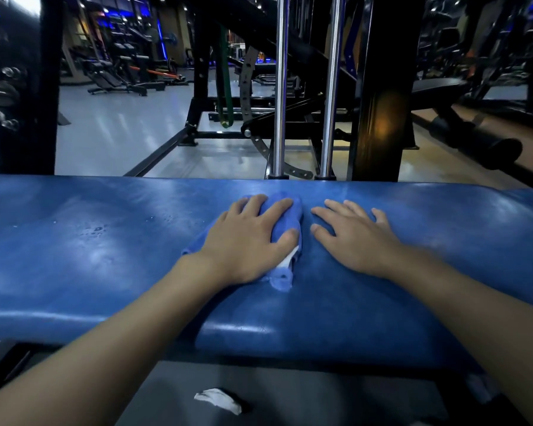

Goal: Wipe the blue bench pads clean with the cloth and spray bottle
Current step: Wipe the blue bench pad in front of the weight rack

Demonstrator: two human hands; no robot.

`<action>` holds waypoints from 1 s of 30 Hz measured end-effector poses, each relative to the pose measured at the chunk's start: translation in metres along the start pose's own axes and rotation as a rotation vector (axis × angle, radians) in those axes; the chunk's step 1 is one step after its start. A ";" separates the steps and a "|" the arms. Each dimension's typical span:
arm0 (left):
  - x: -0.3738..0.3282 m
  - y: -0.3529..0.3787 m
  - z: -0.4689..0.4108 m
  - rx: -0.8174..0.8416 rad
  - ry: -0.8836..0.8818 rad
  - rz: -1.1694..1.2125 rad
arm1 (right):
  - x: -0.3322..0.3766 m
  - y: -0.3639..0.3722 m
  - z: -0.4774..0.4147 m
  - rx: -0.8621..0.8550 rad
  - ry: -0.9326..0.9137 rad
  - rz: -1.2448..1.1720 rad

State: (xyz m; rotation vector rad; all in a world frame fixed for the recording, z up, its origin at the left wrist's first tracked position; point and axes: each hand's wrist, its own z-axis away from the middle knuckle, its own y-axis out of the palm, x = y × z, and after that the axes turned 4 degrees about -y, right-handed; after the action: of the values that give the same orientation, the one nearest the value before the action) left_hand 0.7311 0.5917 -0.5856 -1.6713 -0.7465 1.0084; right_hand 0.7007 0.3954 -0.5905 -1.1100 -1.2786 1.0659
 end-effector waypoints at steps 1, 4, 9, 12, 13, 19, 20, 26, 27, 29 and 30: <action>-0.002 -0.003 0.019 0.002 0.013 -0.024 | 0.001 -0.001 0.001 0.015 0.000 0.007; -0.003 -0.008 0.072 -0.014 0.051 -0.104 | 0.004 -0.008 0.002 0.066 0.008 0.057; 0.002 -0.012 0.080 0.008 0.047 -0.051 | 0.015 -0.016 -0.007 -0.013 -0.048 0.009; 0.007 -0.011 0.052 0.009 0.022 -0.018 | 0.019 -0.007 -0.016 0.006 -0.053 -0.001; 0.010 -0.010 0.041 0.001 0.010 -0.007 | 0.019 -0.003 -0.018 0.028 -0.053 0.013; 0.035 0.000 -0.048 -0.019 -0.072 0.050 | 0.019 0.006 -0.024 0.024 -0.047 0.031; 0.040 0.001 -0.065 -0.018 -0.087 0.048 | 0.018 0.007 -0.024 0.021 -0.048 0.030; 0.052 0.003 -0.126 0.012 -0.146 0.028 | 0.016 0.009 -0.026 -0.003 -0.054 0.015; 0.051 0.004 -0.124 0.004 -0.140 0.022 | 0.016 0.009 -0.026 -0.004 -0.054 0.013; 0.048 0.005 -0.111 -0.019 -0.126 0.013 | 0.015 0.010 -0.026 -0.010 -0.052 0.006; 0.046 0.004 -0.101 -0.034 -0.115 0.014 | 0.015 0.009 -0.026 -0.011 -0.051 0.004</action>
State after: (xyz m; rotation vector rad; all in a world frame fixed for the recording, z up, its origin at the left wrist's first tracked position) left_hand 0.8420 0.5853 -0.5870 -1.6599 -0.8321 1.1155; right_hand 0.7274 0.4113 -0.5968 -1.1001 -1.3240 1.0973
